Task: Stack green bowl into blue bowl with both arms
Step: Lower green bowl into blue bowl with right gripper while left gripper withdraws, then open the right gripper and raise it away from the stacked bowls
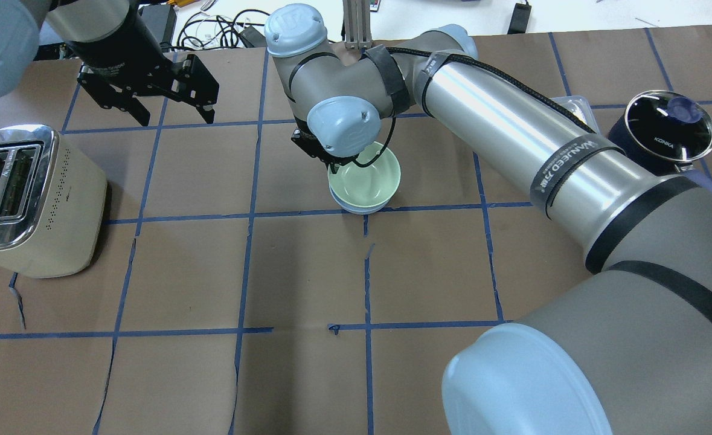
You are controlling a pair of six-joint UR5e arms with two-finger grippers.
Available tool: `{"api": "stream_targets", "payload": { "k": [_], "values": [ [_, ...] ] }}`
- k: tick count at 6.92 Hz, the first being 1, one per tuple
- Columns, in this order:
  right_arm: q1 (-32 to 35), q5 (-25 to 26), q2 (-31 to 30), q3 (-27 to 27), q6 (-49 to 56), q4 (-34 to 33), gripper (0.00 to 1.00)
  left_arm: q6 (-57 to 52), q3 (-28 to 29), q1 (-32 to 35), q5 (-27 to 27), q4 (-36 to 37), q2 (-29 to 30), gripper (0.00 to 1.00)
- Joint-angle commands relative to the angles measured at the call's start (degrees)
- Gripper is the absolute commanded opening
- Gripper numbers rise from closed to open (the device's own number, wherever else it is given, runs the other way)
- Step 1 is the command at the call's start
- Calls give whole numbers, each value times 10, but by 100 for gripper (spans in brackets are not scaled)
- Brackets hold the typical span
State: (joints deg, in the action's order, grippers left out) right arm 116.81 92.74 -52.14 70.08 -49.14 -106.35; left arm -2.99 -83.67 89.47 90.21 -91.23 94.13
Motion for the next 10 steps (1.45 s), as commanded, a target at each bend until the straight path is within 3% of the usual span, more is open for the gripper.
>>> {"api": "stream_targets", "payload": {
  "k": [1,2,5,10],
  "values": [
    [3,9,4,0,8,1,51,0,0,0,1,0,0,100],
    [2,9,3,1,11,4,96,0,0,0,1,0,0,100],
    [-27,16,-22,-5,60,46,100,0,-4,0,0,0,-1,100],
    [-170,14,-170,30,303,160,100,8,-3,2,9,2,-2,100]
  ]
}}
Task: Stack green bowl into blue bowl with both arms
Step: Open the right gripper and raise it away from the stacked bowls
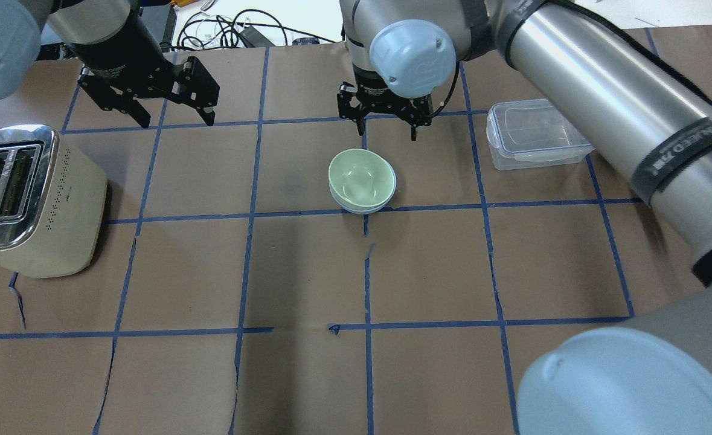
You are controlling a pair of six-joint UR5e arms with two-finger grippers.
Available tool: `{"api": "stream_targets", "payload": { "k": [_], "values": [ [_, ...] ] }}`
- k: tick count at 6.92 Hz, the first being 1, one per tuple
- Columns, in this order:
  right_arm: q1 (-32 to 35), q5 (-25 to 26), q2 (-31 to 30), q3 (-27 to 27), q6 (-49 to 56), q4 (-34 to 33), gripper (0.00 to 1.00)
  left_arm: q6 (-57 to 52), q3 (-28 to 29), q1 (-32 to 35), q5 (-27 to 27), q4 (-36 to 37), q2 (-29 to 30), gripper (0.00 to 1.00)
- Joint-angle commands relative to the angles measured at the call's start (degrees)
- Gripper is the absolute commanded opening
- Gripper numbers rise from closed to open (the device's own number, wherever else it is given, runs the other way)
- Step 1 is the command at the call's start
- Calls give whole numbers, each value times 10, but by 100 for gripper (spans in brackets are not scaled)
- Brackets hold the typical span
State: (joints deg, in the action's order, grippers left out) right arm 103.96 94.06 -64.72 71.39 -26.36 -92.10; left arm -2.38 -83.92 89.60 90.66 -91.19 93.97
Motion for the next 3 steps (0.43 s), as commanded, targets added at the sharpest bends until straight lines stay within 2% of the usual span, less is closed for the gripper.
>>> {"api": "stream_targets", "payload": {
  "k": [1,3],
  "values": [
    [-74,1,-94,57,126,17,100,1,-1,0,5,2,0,100],
    [-128,-2,-181,163,201,-12,100,-4,-2,0,5,2,-1,100]
  ]
}}
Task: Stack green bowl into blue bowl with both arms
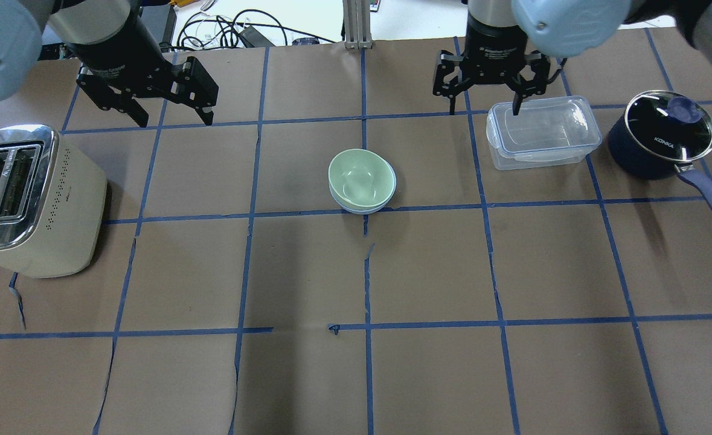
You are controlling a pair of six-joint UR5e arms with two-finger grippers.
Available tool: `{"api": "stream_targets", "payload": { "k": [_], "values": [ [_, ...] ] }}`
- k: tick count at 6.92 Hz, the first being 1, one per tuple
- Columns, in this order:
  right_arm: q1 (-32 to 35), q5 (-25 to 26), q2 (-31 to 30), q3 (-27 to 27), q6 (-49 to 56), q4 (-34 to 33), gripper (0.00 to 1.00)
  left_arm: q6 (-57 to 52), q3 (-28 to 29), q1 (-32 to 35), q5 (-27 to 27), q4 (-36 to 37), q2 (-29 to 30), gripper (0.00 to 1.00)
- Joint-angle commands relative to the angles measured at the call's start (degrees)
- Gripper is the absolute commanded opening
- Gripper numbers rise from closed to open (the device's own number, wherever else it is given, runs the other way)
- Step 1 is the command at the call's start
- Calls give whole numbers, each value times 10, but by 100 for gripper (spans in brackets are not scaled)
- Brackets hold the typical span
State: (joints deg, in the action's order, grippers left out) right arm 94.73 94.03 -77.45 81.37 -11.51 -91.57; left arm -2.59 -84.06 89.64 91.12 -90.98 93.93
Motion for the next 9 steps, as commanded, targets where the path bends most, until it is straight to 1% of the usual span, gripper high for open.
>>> {"api": "stream_targets", "payload": {
  "k": [1,2,4,6,9],
  "values": [
    [-53,-3,-83,95,66,-35,100,-2,-1,0,0,0,0,100],
    [-53,-4,-99,108,66,-34,100,-2,-1,0,0,0,-1,100],
    [-53,-6,-118,111,64,-25,100,-2,-1,0,0,0,-1,100],
    [-53,-31,-126,107,63,-3,100,-2,-1,0,0,0,0,100],
    [-53,-30,-136,106,63,24,100,-2,-1,0,0,0,0,100]
  ]
}}
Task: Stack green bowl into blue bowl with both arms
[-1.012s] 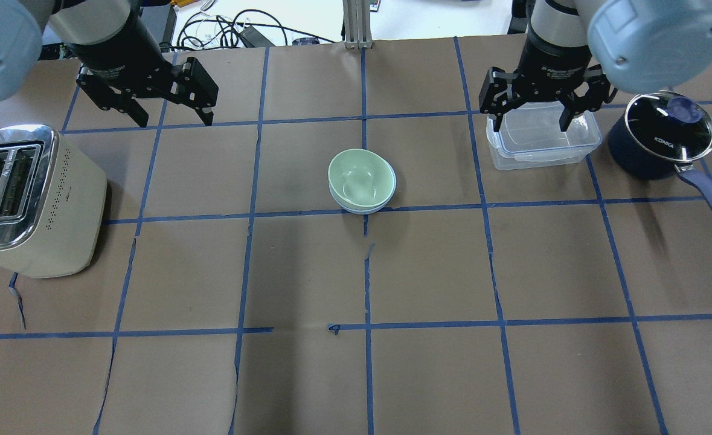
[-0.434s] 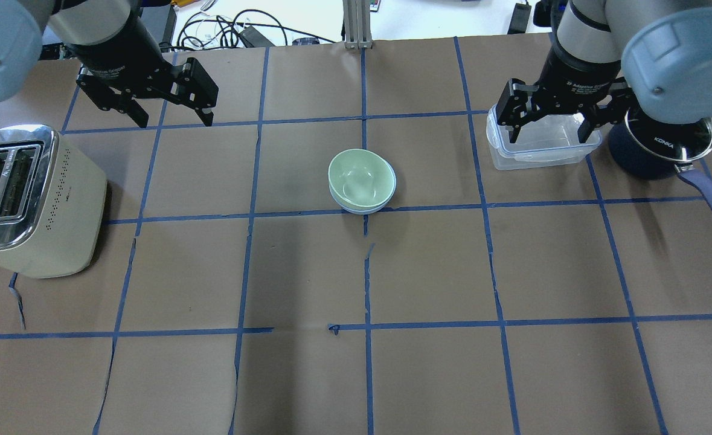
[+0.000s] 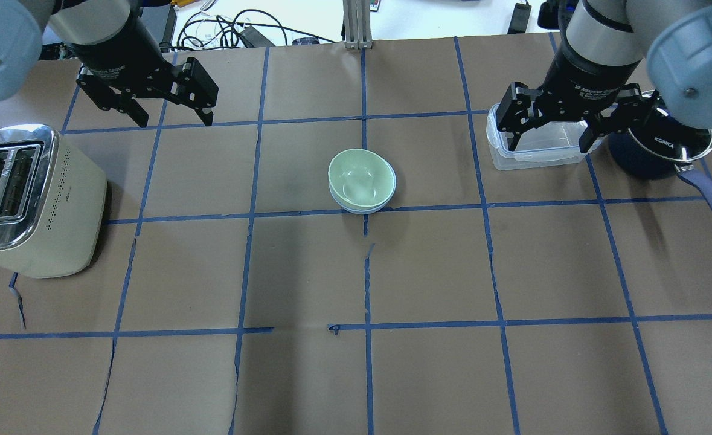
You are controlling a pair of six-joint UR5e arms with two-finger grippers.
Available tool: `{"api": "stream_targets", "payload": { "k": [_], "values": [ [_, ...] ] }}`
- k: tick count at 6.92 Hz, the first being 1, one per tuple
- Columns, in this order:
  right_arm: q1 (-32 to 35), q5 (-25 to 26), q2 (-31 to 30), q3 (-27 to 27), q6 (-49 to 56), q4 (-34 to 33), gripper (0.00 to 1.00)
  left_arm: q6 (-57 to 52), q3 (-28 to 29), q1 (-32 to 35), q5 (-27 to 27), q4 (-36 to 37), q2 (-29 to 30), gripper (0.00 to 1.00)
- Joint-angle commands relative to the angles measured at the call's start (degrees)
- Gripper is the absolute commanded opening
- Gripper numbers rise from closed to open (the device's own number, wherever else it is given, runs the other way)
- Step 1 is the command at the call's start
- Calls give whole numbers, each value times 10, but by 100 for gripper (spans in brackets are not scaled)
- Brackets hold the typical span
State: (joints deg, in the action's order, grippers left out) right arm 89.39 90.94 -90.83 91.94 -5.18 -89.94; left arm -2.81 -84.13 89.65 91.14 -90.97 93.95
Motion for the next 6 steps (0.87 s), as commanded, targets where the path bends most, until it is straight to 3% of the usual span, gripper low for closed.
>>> {"api": "stream_targets", "payload": {
  "k": [1,6],
  "values": [
    [0,-1,-3,-1,0,7,100,0,0,0,0,0,0,100],
    [1,-2,-8,3,-3,7,100,0,0,0,0,0,0,100]
  ]
}}
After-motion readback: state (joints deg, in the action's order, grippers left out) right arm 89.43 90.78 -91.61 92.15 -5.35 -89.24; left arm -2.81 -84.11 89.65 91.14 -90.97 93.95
